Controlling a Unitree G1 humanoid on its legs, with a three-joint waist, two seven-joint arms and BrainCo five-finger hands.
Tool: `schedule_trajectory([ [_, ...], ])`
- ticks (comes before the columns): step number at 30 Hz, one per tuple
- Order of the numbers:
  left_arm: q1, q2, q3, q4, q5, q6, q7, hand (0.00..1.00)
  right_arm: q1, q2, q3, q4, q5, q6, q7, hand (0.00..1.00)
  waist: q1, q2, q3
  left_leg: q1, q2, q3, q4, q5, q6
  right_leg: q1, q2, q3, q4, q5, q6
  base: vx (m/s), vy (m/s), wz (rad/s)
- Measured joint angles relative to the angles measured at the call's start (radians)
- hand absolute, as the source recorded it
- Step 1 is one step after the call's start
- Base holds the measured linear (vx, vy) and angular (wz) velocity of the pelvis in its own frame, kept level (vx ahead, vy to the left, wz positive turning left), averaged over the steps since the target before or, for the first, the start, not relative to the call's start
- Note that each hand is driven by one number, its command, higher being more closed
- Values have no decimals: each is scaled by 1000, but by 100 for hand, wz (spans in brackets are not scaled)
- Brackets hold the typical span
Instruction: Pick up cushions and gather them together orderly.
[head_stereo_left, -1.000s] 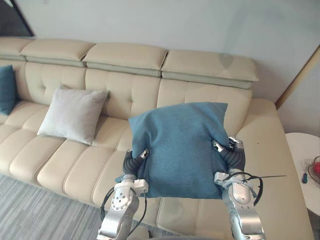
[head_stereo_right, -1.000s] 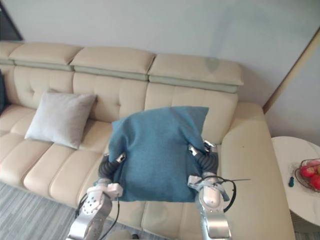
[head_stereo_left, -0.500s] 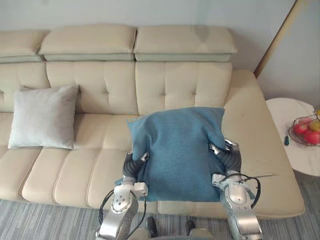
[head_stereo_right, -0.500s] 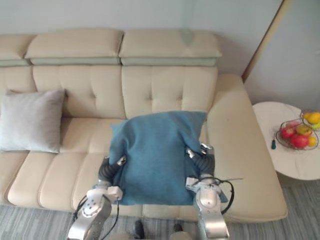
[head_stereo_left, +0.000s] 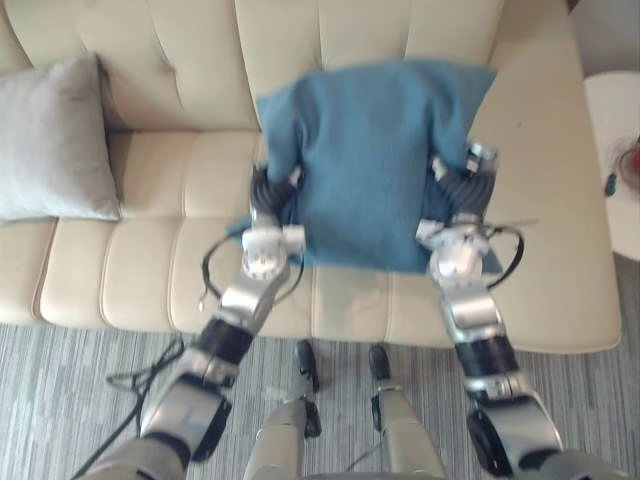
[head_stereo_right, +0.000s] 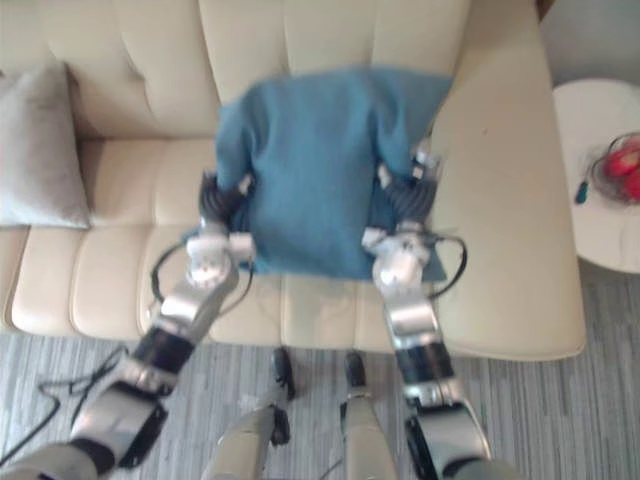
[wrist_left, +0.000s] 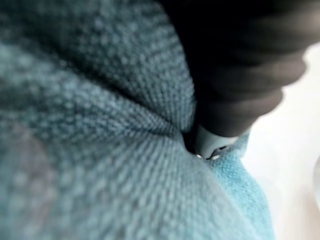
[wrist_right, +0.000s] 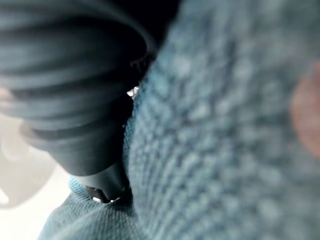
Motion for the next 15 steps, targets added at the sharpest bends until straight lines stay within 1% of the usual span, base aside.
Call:
schedule_trajectory([
  [1,-28,0,6,12,0,-1,6,100,-31,-2,-3,14,-1,0,-8,100,0,4,3,-8,0,-2,-7,7,-2,-10,1,-2,1,2,0,-72,-26,10],
  [2,-123,0,28,63,0,-4,17,0,-124,-17,-12,54,-7,5,-29,0,0,11,24,-23,1,-7,-26,27,-2,-32,3,-9,3,9,-1,-42,-18,9],
  [3,-190,-2,52,106,3,-8,30,0,-197,-17,-32,92,-26,8,-50,0,0,17,42,-31,3,-12,-43,41,-6,-46,6,-15,3,13,-2,-33,-16,9],
  [5,-265,-3,76,157,4,-12,48,0,-282,-20,-47,146,-38,10,-74,0,0,22,52,-48,5,-17,-61,57,-9,-71,10,-20,5,15,-4,-5,-23,7],
  [6,-332,-4,111,208,9,-13,73,0,-367,-21,-64,208,-35,10,-90,0,-2,27,58,-68,7,-27,-84,76,-21,-99,13,-29,7,17,-6,14,-29,11],
  [8,-391,-17,150,274,9,-15,76,0,-439,-36,-75,294,-26,10,-87,0,-4,33,64,-93,10,-50,-84,86,-28,-116,13,-44,7,17,-7,35,-42,23],
  [9,-448,-33,190,353,-2,-10,70,0,-514,-60,-86,409,35,16,-48,0,-1,33,72,-111,13,-69,-84,100,-47,-128,13,-57,7,18,-8,56,-63,28],
  [10,-467,-36,206,387,-3,-7,65,0,-547,-66,-96,466,58,24,-25,0,0,33,85,-111,16,-75,-84,104,-53,-126,14,-66,7,18,-8,54,-54,22],
  [11,-473,-36,217,400,-4,-2,54,0,-562,-68,-97,490,79,27,-12,0,0,33,91,-111,17,-76,-84,107,-57,-125,14,-69,7,18,-8,61,-56,13],
  [12,-491,-34,231,435,-15,10,37,0,-593,-74,-95,546,122,33,20,0,2,33,107,-112,19,-79,-84,113,-66,-124,14,-77,8,18,-8,51,-46,9],
  [13,-496,-34,243,447,-21,15,26,0,-604,-76,-94,567,151,35,37,0,4,32,113,-112,21,-81,-84,114,-67,-124,16,-78,8,17,-8,66,-61,8],
  [15,-505,-35,265,518,-23,46,-16,0,-625,-76,-86,656,266,43,90,0,8,33,128,-119,26,-84,-84,123,-79,-125,19,-85,6,17,-8,67,-65,7],
])
